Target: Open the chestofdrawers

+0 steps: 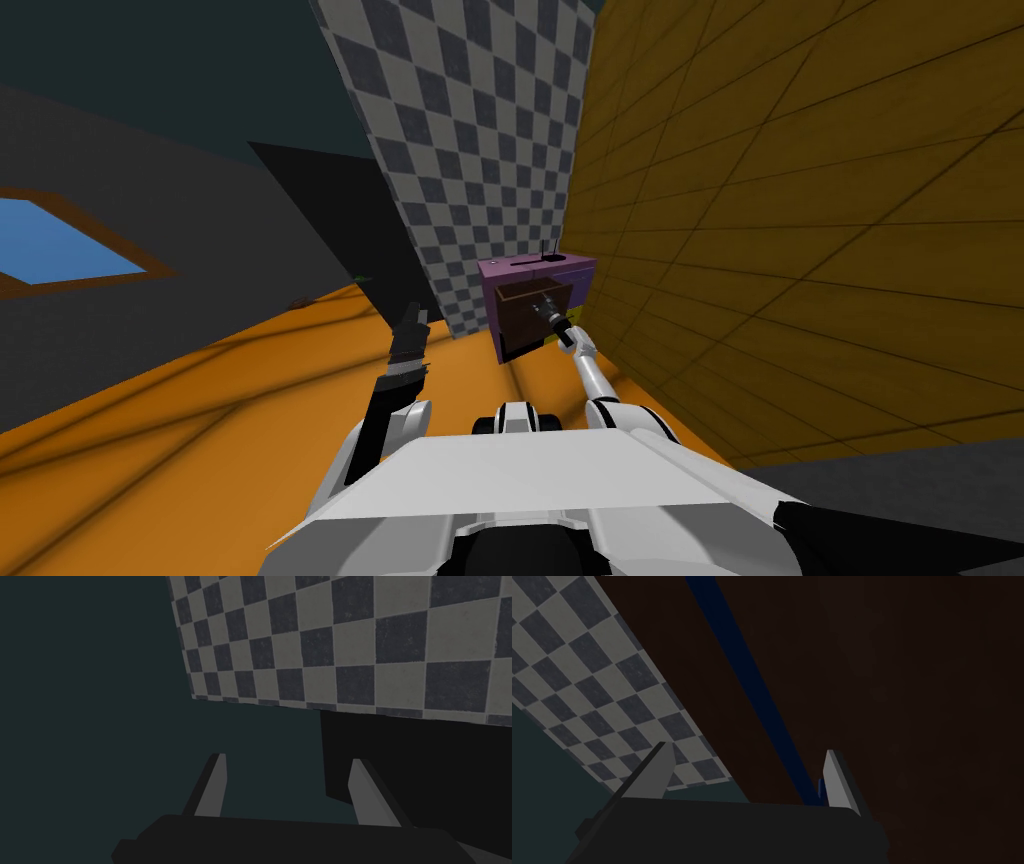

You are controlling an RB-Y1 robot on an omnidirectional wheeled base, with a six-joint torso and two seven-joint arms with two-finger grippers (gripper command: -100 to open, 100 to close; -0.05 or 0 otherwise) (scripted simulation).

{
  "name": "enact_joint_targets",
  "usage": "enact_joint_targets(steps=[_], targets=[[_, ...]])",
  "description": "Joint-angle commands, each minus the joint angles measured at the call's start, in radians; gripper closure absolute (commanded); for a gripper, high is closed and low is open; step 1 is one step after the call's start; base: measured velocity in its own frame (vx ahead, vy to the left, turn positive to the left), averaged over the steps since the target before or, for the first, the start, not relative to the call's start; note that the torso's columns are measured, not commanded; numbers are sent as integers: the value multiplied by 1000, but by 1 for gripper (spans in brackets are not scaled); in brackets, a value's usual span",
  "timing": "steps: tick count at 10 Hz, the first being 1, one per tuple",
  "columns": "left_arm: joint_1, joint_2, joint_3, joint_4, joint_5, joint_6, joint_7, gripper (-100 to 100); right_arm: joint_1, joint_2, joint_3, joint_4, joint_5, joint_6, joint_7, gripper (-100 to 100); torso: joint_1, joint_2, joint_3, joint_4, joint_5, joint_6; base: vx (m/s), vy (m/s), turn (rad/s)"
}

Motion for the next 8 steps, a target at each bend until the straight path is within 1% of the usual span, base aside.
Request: enact_joint_targets(steps=[1,2,3,8], targets=[[0,0,0,0,0,0,0,0,-13,-20,21,-18,10,33,-42,-100,0,-1,0,1,0,0,-40,-2,12],[0,0,0,0,0,0,0,0,-4,-14,18,-13,9,25,-31,-100,0,0,0,3,1,1,-15,1,4],[0,0,0,0,0,0,0,0,-5,-15,19,-12,10,28,-35,0,0,1,0,2,1,1,0,0,0],[0,0,0,0,0,0,0,0,-2,-14,20,-10,10,29,-34,0,0,0,0,0,0,0,0,0,0]])
